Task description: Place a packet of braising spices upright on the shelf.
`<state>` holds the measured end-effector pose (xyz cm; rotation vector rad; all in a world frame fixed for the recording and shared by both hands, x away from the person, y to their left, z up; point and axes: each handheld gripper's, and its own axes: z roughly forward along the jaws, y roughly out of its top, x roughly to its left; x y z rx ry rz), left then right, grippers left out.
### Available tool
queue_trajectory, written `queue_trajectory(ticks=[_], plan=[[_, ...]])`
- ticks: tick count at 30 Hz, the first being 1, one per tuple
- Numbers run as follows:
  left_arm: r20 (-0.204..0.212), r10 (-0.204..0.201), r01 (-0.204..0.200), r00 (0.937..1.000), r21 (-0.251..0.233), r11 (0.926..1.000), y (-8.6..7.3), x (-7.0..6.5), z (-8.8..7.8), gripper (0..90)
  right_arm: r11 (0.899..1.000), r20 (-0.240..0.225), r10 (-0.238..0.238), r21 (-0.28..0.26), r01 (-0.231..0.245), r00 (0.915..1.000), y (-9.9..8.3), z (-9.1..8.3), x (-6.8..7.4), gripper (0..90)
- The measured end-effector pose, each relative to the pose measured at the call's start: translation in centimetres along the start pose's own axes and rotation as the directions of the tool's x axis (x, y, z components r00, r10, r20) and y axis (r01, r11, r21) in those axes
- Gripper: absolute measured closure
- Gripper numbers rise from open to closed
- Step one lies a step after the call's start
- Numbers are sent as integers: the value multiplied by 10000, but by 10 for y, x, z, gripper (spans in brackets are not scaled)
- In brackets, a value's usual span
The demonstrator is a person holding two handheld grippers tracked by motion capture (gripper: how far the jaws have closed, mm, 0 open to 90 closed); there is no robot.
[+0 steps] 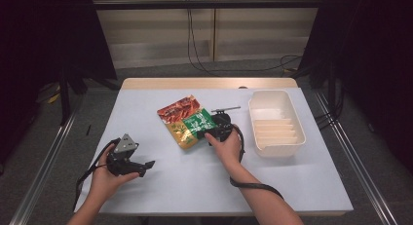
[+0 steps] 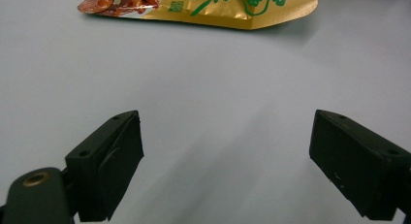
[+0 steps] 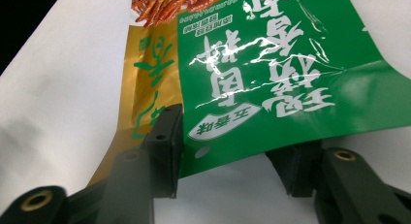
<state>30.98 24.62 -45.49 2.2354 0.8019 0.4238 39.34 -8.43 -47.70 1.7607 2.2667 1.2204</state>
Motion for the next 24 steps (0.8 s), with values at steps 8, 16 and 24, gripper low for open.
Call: queue_trajectory(ticks=[8, 16, 24], plan=[[-26, 13, -13, 10000, -110, 9999, 0, 1, 0, 119, 9997, -47, 259, 12, -259, 9997, 0, -2, -3, 660], [-42, -12, 11, 10000, -146, 9999, 0, 0, 0, 119, 9996, 24, 279, 75, -279, 9996, 2, -2, -3, 687], [-25, -14, 14, 10000, 19, 10000, 0, 0, -1, 120, 9973, 21, 728, -137, -728, 9973, 5, -6, -6, 868]])
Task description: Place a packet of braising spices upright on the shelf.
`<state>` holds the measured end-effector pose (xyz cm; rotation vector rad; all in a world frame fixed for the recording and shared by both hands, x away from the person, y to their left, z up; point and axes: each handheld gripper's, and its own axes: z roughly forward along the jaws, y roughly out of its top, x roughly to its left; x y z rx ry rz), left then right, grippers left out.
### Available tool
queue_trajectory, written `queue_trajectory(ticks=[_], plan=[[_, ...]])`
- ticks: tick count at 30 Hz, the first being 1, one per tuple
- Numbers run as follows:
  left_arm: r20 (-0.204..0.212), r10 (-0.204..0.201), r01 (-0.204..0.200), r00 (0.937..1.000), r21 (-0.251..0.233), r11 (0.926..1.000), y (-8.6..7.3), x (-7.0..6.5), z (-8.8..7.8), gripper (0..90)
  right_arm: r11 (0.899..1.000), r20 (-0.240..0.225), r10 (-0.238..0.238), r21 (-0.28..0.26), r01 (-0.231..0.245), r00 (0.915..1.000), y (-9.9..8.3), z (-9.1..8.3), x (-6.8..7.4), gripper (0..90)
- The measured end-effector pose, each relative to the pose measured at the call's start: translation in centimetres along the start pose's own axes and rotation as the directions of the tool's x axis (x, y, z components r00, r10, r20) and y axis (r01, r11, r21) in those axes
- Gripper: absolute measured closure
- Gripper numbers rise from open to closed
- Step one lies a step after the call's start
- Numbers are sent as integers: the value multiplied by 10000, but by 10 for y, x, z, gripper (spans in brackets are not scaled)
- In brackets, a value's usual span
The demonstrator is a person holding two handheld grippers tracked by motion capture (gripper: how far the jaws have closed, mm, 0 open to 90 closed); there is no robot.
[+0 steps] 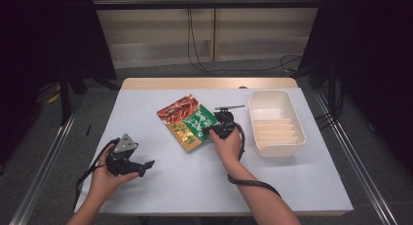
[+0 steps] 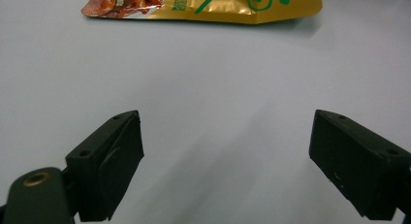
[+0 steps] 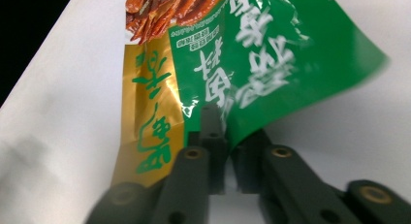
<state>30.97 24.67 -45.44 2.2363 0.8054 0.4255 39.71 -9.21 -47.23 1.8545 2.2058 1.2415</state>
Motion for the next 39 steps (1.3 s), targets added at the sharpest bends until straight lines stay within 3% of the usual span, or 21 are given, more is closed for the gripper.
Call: queue_trajectory(ticks=[10, 15, 20, 22, 24, 27, 30, 32, 33, 39], plan=[[-24, -89, 89, 10000, -124, 9999, 0, 1, -1, 118, 9972, 87, -697, 276, 694, 9975, 23, -25, 12, 900], [-7, -112, 112, 9999, -71, 9999, 0, 1, -1, 118, 9914, 225, -1105, 733, 1086, 9936, 40, -43, 20, 900], [34, -166, 167, 9999, -64, 9998, 0, 1, -1, 117, 9875, 250, -1197, 1059, 1164, 9925, 54, -55, 24, 900], [45, -144, 144, 9999, -62, 9999, 0, 1, -1, 116, 9804, 255, -1318, 1509, 1265, 9910, 64, -63, 27, 900], [14, -154, 154, 9999, -75, 9999, 0, 1, -1, 116, 9780, 257, -1426, 1577, 1369, 9894, 68, -66, 29, 900], [36, -372, 373, 9993, -221, 9991, 0, 0, 0, 116, 9649, 291, -1663, 2108, 1566, 9856, 83, -77, 36, 900], [49, -320, 321, 9995, -191, 9993, 0, 0, 0, 116, 9621, 307, -1583, 2296, 1472, 9869, 90, -83, 39, 900], [50, -442, 444, 9990, -392, 9982, 0, 0, 1, 115, 9491, 374, -1775, 2708, 1610, 9834, 98, -87, 43, 900], [49, -361, 362, 9993, -196, 9992, 0, 1, 0, 115, 9464, 354, -1764, 2809, 1596, 9837, 101, -88, 45, 900], [-3, -393, 393, 9992, -177, 9991, 0, 1, -1, 113, 9295, 247, -1918, 3254, 1735, 9811, 114, -95, 51, 900]])
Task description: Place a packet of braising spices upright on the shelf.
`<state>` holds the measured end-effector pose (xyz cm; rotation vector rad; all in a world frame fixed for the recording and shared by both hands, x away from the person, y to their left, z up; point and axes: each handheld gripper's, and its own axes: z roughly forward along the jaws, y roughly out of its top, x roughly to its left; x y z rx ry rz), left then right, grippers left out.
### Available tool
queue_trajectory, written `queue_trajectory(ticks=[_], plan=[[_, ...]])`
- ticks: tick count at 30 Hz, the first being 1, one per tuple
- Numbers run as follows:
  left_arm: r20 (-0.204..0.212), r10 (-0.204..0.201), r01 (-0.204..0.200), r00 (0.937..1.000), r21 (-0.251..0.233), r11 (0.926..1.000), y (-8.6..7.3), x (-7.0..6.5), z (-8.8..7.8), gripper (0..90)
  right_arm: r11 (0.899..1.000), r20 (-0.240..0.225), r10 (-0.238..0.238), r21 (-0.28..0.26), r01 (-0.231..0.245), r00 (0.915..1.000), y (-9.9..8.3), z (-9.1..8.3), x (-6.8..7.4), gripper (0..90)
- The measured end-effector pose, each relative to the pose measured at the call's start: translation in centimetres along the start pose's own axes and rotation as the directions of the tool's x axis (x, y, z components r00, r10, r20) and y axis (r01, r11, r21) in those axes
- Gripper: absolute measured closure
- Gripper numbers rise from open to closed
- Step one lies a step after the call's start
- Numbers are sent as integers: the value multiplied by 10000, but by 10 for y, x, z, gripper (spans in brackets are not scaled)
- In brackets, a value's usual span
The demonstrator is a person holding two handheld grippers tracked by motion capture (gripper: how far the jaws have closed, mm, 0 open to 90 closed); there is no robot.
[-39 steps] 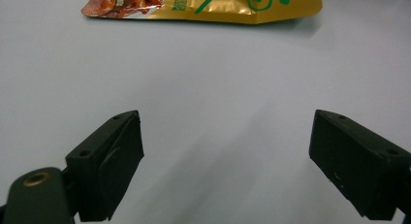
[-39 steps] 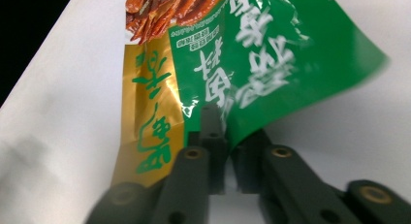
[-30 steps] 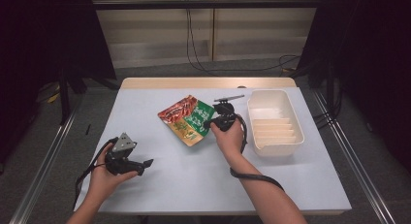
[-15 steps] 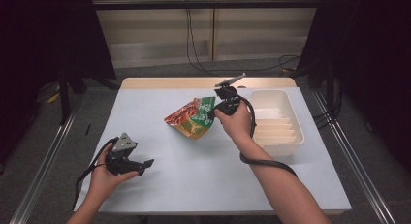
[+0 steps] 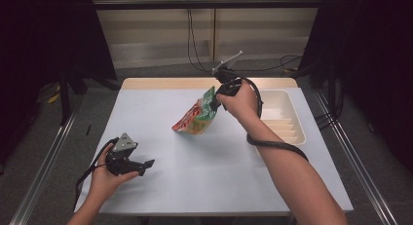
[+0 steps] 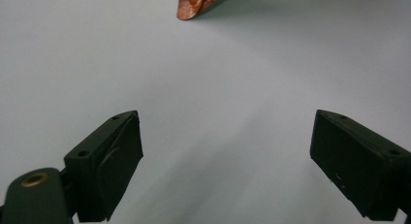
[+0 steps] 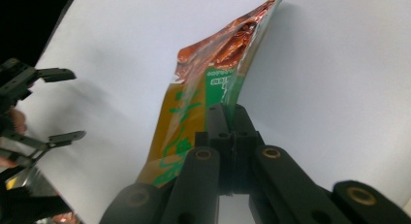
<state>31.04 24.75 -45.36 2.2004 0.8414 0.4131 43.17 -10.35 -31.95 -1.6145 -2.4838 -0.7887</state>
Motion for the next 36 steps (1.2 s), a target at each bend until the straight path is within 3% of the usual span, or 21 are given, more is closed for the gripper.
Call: queue_trajectory(ticks=[7, 8, 10, 12, 16, 23, 36], plan=[[29, -19, 19, 10000, -82, 10000, 0, 1, 0, 113, 9987, -113, -158, 485, 164, 9998, 16, -21, 2, 900], [8, -36, 36, 10000, -79, 10000, 0, 1, 0, 114, 9954, -150, -303, 905, 316, 9994, 21, -28, 3, 900], [-9, -23, 23, 10000, -28, 10000, 0, 1, 0, 114, 9930, -199, -330, 1128, 350, 9993, 23, -32, 4, 900], [-5, -26, 26, 10000, -28, 10000, 0, 1, 0, 114, 9838, -80, -675, 1658, 679, 9977, 31, -44, 9, 900], [32, -53, 53, 10000, -90, 9999, 0, 1, 0, 114, 9746, 98, -1044, 2000, 1003, 9945, 37, -56, 17, 900], [30, -33, 33, 10000, -129, 9999, 0, 1, -1, 115, 9596, 343, -1568, 2416, 1441, 9870, 39, -74, 22, 900], [-46, -62, 62, 10000, -22, 10000, 1, 1, -1, 114, 9591, 576, -1700, 2387, 1518, 9838, 37, -114, 9, 900]])
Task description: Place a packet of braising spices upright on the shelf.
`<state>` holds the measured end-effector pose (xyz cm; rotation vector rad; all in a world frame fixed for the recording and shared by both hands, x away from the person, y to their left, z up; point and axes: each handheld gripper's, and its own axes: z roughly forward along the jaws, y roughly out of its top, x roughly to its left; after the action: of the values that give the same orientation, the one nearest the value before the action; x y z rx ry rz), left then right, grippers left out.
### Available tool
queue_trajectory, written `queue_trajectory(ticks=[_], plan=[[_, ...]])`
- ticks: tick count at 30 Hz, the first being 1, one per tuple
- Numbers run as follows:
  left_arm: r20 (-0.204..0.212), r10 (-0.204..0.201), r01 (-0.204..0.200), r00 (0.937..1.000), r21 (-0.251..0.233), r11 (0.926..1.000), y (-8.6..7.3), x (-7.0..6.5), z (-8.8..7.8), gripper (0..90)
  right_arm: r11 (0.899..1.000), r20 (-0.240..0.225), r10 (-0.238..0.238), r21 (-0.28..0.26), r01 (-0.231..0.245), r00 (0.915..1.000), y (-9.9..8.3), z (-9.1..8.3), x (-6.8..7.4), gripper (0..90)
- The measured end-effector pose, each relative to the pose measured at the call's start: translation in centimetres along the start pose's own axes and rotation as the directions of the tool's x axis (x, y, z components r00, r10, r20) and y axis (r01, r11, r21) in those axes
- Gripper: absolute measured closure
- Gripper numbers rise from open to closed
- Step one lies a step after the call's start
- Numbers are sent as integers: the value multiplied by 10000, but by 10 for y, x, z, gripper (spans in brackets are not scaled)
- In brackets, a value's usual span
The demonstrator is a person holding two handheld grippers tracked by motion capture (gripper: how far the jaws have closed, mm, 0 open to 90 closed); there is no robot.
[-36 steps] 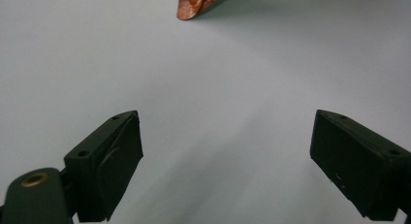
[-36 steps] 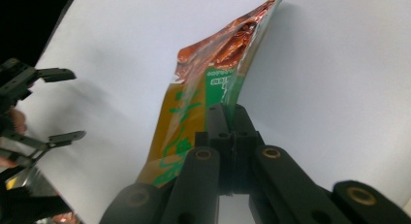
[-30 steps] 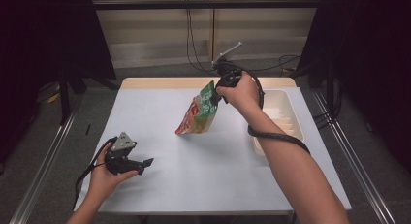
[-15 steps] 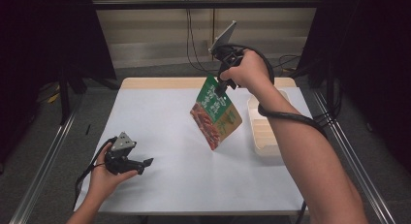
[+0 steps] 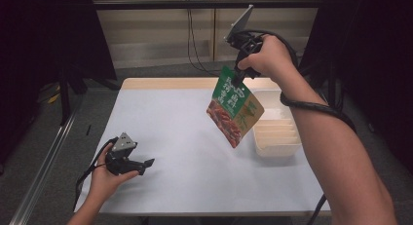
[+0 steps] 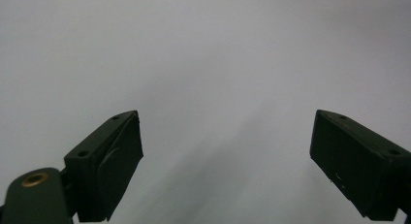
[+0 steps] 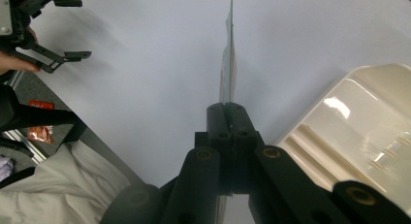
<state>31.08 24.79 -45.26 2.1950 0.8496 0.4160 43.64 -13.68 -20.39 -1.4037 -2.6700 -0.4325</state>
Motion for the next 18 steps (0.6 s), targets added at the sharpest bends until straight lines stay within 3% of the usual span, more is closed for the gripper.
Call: queue_trajectory(ticks=[9, 15, 16, 18], plan=[[86, -106, 106, 9999, -18, 9999, 0, 0, 0, 113, 9999, 106, -89, -66, 90, 9999, -4, -17, -8, 900], [45, 149, -149, 9999, 75, 9999, 1, 1, 0, 113, 9999, 332, -76, -79, 79, 9994, -4, -30, -12, 900], [181, -84, 84, 9998, 26, 10000, 0, 0, 0, 113, 10000, 390, -20, -69, 23, 9992, -4, -32, -13, 900], [135, -134, 135, 9998, -47, 9999, 0, 0, 1, 113, 9998, 332, -49, -181, 55, 9994, -4, -36, -16, 900]])
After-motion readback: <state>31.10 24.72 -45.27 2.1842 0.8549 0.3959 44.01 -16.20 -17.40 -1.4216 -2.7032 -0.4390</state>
